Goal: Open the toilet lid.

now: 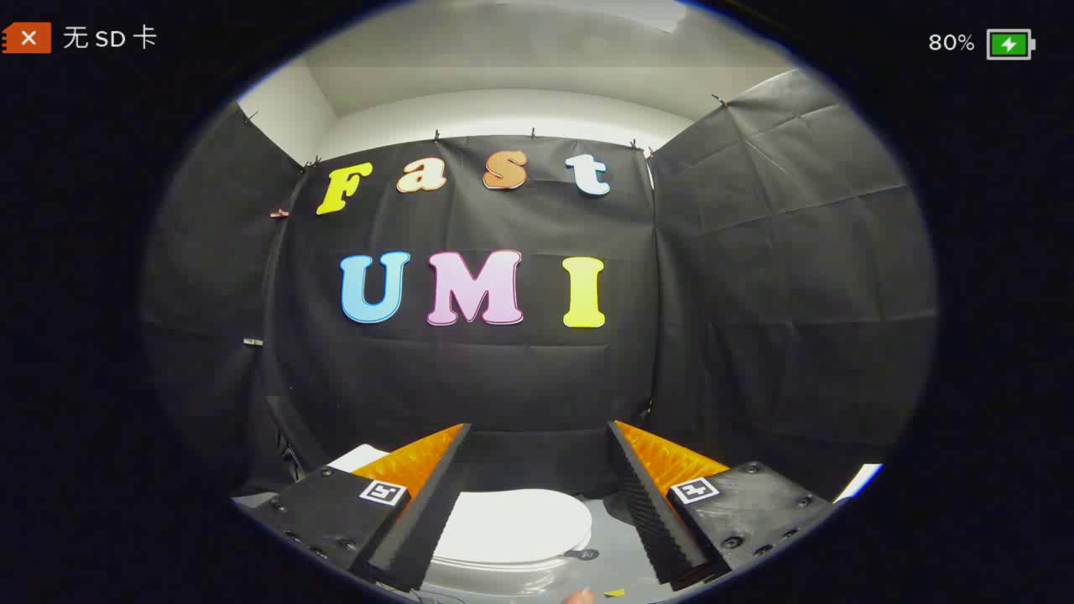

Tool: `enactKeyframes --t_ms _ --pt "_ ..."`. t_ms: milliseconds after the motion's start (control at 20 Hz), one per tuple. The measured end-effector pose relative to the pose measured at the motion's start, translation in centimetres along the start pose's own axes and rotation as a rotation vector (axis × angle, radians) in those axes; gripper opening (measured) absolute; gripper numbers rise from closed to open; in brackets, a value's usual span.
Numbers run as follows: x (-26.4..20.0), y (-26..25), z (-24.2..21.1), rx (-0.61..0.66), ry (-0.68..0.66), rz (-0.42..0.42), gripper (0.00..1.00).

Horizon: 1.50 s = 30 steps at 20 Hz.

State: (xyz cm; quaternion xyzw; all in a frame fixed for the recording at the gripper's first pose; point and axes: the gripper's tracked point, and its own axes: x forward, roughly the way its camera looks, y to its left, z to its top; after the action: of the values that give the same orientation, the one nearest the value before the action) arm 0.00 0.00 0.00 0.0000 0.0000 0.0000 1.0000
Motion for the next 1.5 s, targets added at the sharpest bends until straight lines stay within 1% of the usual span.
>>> enactKeyframes --t_ms 450,800,1000,1100,1250,1500 --pt "-0.3 -0.1 1.1 -0.016 -0.023 0.012 0.98" --pt "-0.5 0.9 1.5 -0.02 -0.036 0.029 0.98" --pt "-0.3 0.6 0.9 -0.026 -0.033 0.027 0.98" --pt "0.4 0.2 -0.4 -0.034 -0.021 0.02 0.98" --pt "1.4 0.2 -3.3 -0.06 0.002 0.037 0.99" --pt "3.3 1.8 -8.3 0.018 0.071 0.133 0.98"
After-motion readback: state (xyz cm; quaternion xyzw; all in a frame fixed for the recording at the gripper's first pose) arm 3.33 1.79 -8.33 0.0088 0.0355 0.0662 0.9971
